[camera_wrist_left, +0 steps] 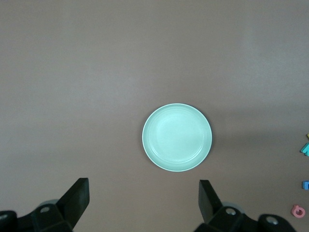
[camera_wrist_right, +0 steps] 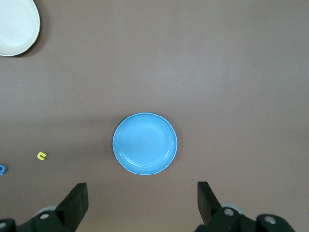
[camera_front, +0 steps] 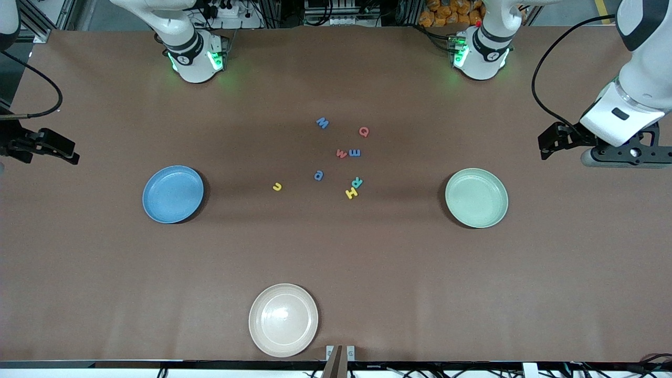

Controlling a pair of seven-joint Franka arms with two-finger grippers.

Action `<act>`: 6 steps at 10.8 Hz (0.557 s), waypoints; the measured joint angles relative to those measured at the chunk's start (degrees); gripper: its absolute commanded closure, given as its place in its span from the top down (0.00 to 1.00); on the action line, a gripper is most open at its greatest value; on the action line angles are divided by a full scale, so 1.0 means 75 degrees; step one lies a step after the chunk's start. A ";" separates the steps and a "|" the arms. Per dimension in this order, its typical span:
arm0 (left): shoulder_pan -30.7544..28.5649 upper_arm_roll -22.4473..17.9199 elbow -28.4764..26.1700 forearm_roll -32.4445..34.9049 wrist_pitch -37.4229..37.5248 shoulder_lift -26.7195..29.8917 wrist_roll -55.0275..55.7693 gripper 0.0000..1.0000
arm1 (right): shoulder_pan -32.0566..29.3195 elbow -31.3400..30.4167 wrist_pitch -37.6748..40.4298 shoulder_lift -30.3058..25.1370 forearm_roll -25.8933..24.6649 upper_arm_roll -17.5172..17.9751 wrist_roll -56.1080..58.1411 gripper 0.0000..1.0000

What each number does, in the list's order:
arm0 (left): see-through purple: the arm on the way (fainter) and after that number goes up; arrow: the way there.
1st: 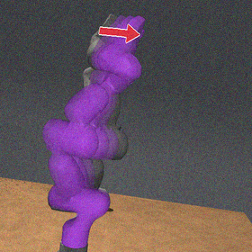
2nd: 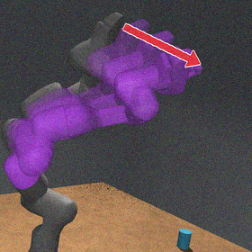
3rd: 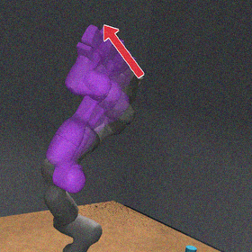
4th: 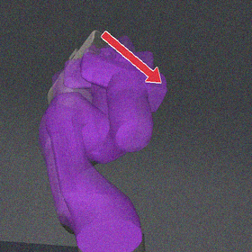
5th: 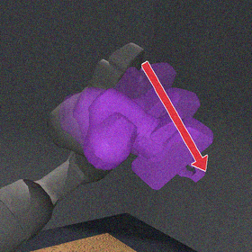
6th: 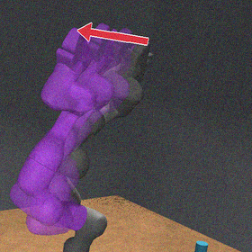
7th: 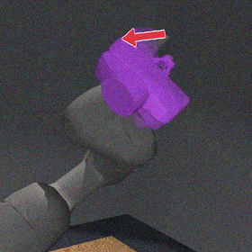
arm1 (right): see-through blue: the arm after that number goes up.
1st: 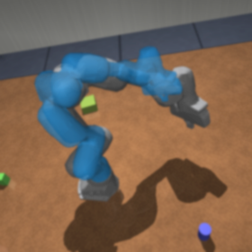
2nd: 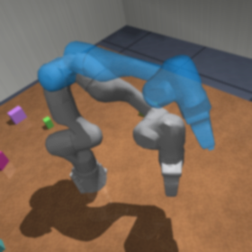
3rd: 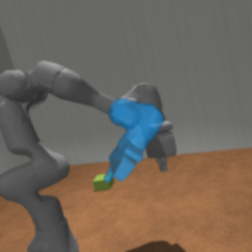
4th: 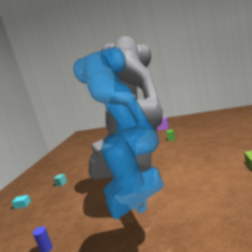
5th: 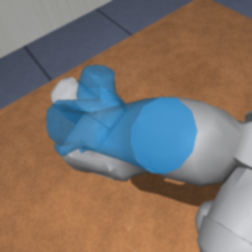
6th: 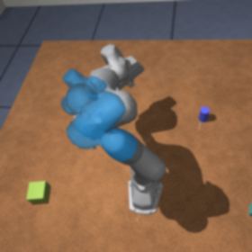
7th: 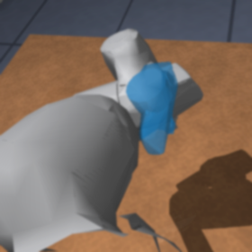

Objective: Sort upper and lower case letters into plates
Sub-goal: 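Move both grippers from rest toward the scattered foam letters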

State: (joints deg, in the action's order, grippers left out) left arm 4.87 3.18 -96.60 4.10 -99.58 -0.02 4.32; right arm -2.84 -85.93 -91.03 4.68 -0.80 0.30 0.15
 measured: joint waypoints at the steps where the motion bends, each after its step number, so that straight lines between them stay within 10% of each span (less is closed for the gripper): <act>1: 0.0000 0.0000 0.0000 0.0000 -0.0003 0.0001 0.0000 1.00 | -0.0009 0.0006 -0.0005 0.0000 0.0000 -0.0004 -0.0010 1.00; 6: 0.0000 -0.0001 -0.0006 -0.0075 -0.0028 0.0001 0.0000 1.00 | -0.0104 0.0038 -0.0167 -0.0007 0.0148 -0.0029 -0.0013 1.00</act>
State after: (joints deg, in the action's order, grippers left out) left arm 4.88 3.17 -96.65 3.54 -99.79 -0.01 4.32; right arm -3.62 -85.64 -92.29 4.63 0.31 0.08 0.05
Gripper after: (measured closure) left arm 0.000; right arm 0.000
